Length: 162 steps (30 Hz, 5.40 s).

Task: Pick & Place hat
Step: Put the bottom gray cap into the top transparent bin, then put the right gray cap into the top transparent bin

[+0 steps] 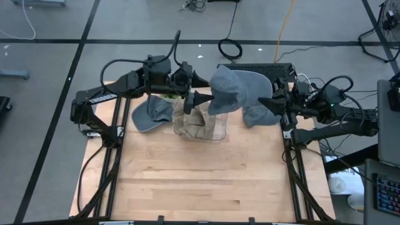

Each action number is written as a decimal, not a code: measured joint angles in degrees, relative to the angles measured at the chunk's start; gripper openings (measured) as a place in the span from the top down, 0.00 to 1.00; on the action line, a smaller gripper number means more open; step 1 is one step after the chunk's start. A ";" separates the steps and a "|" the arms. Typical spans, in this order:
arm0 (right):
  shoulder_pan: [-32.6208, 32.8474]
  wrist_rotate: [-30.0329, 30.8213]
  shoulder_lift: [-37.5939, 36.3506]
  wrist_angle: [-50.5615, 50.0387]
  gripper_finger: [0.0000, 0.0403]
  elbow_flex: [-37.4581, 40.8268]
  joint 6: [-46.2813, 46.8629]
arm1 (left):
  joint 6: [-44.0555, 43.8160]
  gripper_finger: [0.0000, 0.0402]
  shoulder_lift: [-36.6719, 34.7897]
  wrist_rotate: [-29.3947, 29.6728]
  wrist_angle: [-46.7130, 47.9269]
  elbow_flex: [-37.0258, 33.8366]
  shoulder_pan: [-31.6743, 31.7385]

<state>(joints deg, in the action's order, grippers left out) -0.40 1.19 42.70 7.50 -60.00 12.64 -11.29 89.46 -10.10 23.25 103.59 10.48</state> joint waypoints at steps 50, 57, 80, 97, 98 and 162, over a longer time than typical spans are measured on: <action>0.00 36.12 1.96 -18.96 0.38 -0.05 -8.25 | -34.46 0.94 -7.88 -20.24 -17.49 1.45 16.33; 0.02 37.77 4.10 -18.92 0.33 -0.05 -10.78 | -24.33 0.94 -7.15 -21.58 -12.19 9.54 19.72; 0.02 37.75 5.07 -18.92 0.32 -0.03 -10.38 | 22.78 0.94 0.81 -11.32 12.05 15.06 31.95; 0.02 37.77 5.09 -18.95 0.32 -0.01 -10.34 | 43.77 0.94 9.96 -15.57 25.99 15.02 32.25; 0.02 37.77 5.09 -18.95 0.32 -0.01 -10.34 | 44.51 0.94 10.30 -16.37 26.46 15.02 32.26; 0.02 37.75 6.84 -18.53 0.31 0.01 -8.85 | 26.27 0.47 25.76 -10.72 38.16 13.14 31.93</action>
<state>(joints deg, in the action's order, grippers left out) -0.39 38.94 49.54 -11.03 -59.99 3.79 14.98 115.22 -20.82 61.41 116.74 42.41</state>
